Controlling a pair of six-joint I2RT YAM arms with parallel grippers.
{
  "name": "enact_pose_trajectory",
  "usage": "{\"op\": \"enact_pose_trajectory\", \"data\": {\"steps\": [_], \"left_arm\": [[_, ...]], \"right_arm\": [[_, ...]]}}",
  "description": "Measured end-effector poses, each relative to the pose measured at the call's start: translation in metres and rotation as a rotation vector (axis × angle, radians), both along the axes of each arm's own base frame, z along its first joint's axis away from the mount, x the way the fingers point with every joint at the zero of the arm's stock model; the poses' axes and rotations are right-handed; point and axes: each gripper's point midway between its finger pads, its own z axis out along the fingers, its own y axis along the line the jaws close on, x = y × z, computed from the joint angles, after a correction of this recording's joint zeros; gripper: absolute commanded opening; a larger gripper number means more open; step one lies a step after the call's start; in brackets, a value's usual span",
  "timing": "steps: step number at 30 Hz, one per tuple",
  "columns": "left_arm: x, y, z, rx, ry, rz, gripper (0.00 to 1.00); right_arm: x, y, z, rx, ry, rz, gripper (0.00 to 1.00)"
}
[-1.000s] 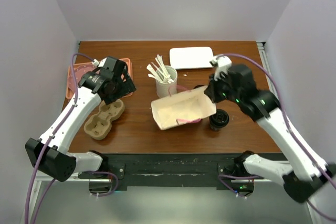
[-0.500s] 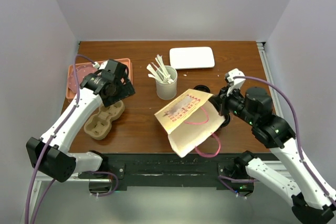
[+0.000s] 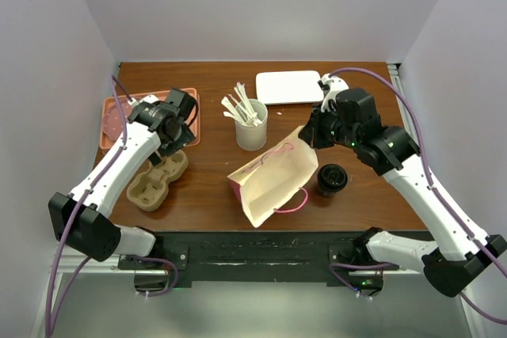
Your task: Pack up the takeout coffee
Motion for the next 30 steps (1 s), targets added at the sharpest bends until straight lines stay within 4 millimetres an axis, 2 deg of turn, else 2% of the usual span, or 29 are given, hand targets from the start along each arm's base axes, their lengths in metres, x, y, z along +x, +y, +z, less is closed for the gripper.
{"op": "enact_pose_trajectory", "data": {"steps": [5, 12, 21, 26, 30], "left_arm": [[-0.005, 0.007, -0.008, 0.0, 0.013, 0.06, 0.86], [-0.01, 0.01, -0.014, -0.001, 0.024, 0.102, 0.85], [-0.014, 0.009, -0.023, -0.006, 0.045, 0.104, 0.85], [-0.012, 0.008, -0.028, -0.011, 0.039, 0.103, 0.81], [-0.011, 0.009, -0.042, -0.008, 0.045, 0.107, 0.81]], "right_arm": [[-0.014, -0.005, -0.017, -0.02, 0.103, -0.04, 0.0], [-0.029, 0.003, -0.029, -0.02, 0.146, -0.051, 0.0], [-0.027, -0.003, -0.035, -0.04, 0.139, -0.113, 0.0], [-0.023, -0.007, -0.036, -0.047, 0.132, -0.147, 0.0], [-0.021, -0.009, -0.036, -0.045, 0.126, -0.168, 0.0]]}}
